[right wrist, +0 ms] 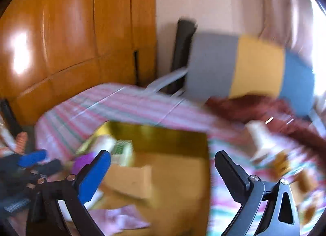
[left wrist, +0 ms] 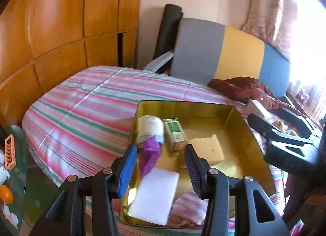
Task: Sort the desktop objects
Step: 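Move both tools back over the pile of items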
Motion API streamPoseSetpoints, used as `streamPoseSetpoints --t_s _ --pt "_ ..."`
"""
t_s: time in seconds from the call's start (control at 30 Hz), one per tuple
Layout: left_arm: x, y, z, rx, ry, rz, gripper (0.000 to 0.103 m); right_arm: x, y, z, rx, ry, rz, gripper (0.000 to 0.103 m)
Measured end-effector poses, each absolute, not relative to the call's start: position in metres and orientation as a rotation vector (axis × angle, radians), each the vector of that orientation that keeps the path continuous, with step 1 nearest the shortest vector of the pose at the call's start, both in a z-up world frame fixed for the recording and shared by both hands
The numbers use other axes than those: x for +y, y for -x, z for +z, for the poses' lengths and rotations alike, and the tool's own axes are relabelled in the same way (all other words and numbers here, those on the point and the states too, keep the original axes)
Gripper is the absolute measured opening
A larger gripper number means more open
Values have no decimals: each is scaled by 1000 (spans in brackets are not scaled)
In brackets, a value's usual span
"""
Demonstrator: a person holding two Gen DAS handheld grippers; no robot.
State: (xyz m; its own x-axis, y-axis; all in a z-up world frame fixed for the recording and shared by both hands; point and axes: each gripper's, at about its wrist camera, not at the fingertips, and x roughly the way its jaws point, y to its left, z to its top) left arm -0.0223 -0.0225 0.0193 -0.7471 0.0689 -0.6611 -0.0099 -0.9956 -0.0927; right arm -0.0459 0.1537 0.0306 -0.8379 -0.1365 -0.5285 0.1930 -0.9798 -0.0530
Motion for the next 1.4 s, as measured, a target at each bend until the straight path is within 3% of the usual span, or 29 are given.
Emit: streamPoseSetpoints --t_s 0.17,0.5,0.87,1.03,1.4 --pt "2 15 25 -52 1072 2865 49 177 40 31 264 -873 -2972 103" --pt "49 7 23 18 1081 2752 49 262 25 29 79 -1026 -3022 103" --pt "109 -1 19 91 1069 2521 49 397 16 40 -345 -1145 -3106 103" --pt "135 -5 16 129 1070 2457 49 476 13 40 -655 -1136 -3158 103" --pt "183 1 2 161 1131 2341 49 576 -7 -22 -1274 -1198 -3038 103"
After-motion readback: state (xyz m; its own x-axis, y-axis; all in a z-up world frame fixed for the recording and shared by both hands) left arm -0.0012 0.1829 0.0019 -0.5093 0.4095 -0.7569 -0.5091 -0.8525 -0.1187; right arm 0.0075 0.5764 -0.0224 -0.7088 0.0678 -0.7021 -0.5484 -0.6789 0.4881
